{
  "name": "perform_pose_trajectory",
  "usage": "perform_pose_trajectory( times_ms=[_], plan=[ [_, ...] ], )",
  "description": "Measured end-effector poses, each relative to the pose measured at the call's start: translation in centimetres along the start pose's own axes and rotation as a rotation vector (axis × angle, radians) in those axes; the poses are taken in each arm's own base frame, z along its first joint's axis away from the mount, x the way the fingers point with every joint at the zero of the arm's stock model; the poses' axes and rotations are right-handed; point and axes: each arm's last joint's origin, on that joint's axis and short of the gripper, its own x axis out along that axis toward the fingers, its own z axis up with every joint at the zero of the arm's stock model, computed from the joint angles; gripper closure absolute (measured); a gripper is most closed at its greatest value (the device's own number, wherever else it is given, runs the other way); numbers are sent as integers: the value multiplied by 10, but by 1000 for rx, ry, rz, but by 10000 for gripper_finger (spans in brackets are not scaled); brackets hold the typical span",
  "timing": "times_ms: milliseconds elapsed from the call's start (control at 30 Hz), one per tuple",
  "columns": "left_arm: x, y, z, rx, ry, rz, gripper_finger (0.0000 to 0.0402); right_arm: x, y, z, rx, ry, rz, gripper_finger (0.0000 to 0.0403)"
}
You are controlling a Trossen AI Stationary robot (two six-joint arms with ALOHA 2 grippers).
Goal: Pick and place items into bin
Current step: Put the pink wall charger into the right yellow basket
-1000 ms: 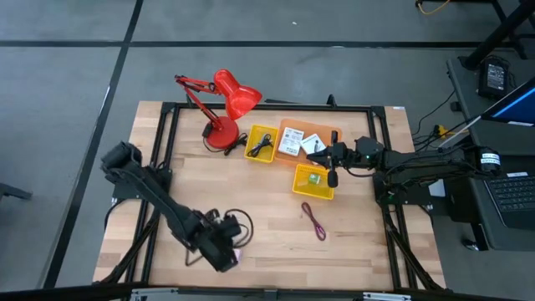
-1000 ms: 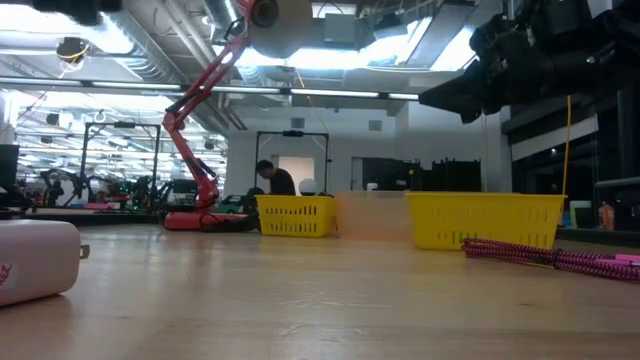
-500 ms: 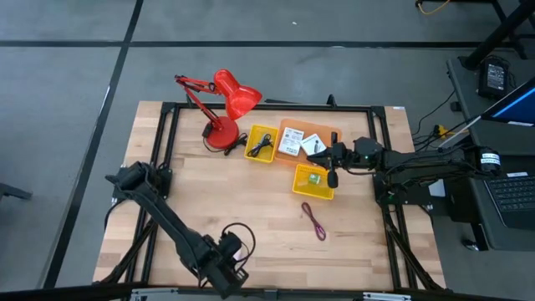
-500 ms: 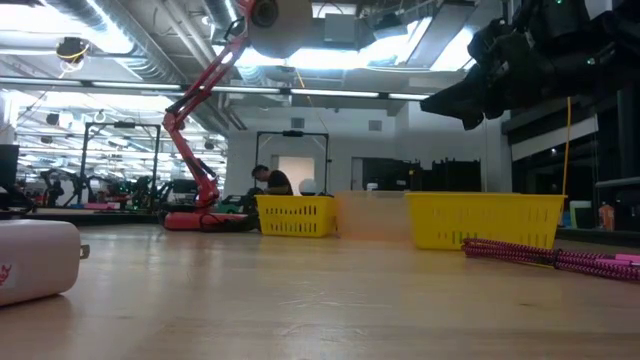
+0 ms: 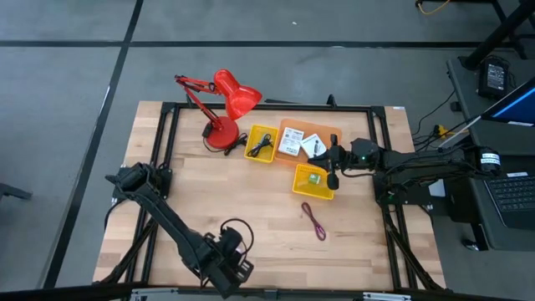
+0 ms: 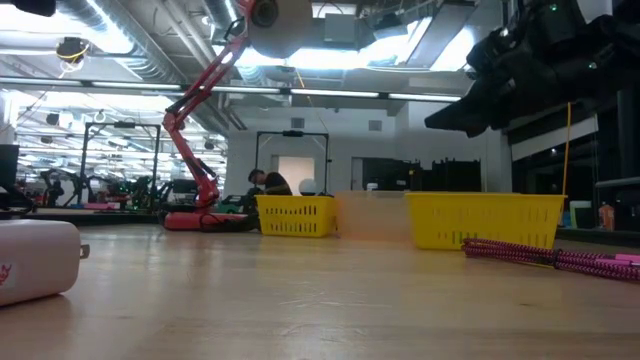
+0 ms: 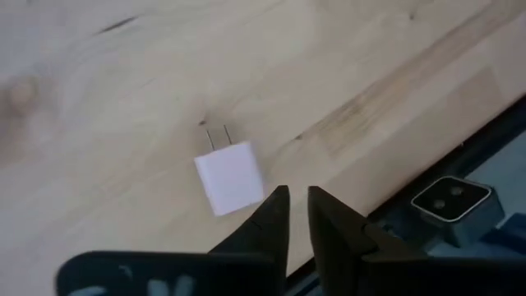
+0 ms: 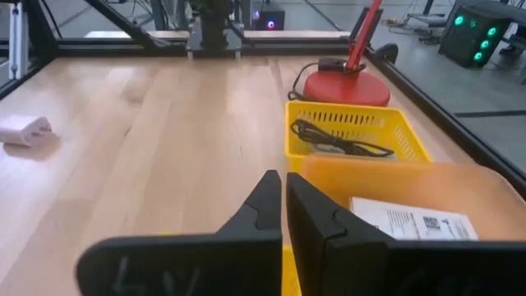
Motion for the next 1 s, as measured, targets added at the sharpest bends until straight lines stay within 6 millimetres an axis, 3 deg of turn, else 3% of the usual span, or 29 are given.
perform_pose_trajectory(
  times_ms=[267, 567, 1000],
  plan=[
    [3, 0, -1, -129, -1, 8, 293, 0, 0, -1, -2, 15, 1, 397],
    [20, 0, -9, -123, 37, 62, 228, 0, 0, -5, -12, 55, 4, 397],
    [21, 0, -10, -123, 49, 68, 165, -1, 1, -13, -10, 135, 17, 397]
  ],
)
